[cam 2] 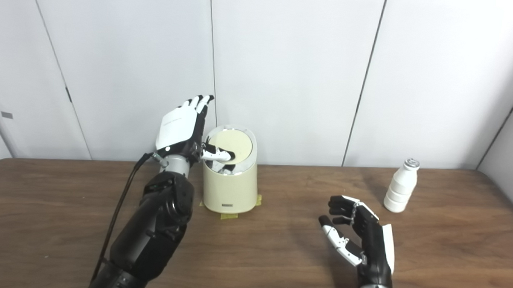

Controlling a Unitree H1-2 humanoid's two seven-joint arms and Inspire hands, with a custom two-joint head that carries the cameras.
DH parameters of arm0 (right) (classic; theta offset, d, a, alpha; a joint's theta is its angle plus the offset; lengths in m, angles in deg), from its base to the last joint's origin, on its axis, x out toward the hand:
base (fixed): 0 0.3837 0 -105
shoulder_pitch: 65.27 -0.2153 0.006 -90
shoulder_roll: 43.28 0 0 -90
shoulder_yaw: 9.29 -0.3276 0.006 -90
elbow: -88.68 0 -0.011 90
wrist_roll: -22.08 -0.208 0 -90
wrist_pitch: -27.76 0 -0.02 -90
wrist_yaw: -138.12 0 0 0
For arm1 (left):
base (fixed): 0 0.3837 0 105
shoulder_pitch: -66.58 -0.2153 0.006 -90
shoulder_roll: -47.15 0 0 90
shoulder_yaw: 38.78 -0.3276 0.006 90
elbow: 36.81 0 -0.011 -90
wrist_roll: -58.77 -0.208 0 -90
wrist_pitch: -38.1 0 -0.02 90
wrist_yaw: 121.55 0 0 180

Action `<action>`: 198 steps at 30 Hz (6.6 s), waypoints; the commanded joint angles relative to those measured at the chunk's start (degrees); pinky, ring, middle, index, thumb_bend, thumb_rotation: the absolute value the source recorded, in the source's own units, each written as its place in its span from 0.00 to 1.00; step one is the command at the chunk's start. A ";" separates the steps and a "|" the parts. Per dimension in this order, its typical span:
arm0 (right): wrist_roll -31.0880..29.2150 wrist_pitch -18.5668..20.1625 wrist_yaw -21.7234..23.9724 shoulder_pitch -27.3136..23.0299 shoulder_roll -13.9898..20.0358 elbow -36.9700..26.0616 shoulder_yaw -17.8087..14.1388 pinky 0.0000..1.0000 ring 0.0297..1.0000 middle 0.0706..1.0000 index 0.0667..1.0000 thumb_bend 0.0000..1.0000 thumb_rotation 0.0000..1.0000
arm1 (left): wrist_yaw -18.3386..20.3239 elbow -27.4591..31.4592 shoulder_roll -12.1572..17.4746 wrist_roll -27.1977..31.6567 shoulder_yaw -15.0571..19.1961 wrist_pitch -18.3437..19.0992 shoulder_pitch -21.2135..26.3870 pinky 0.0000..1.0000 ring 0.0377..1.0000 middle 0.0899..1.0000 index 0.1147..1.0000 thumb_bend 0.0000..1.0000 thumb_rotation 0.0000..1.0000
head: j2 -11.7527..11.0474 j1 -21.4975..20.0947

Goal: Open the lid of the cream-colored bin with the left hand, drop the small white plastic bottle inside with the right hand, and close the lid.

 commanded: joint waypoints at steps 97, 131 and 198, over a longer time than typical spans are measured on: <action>0.67 -2.15 -1.05 -1.46 -0.91 0.99 0.81 0.55 0.62 0.61 0.59 0.27 0.20 | 4.86 6.18 5.09 -11.73 2.23 -0.64 -0.74 1.00 0.99 0.96 0.95 0.64 1.00 | -0.98 -0.92; 6.19 -9.86 -18.14 -5.64 -0.49 4.54 -9.68 0.36 0.37 0.43 0.45 0.52 0.00 | -8.02 23.45 6.48 27.91 19.17 -35.35 -39.14 0.62 0.72 0.70 0.67 0.21 0.57 | -1.71 -1.62; 2.05 24.44 -8.31 -20.81 13.81 17.37 -10.17 0.62 0.76 0.82 0.91 0.85 0.25 | -11.50 18.43 7.34 28.13 19.83 -40.34 -43.10 0.61 0.69 0.67 0.64 0.19 0.55 | -1.93 -3.68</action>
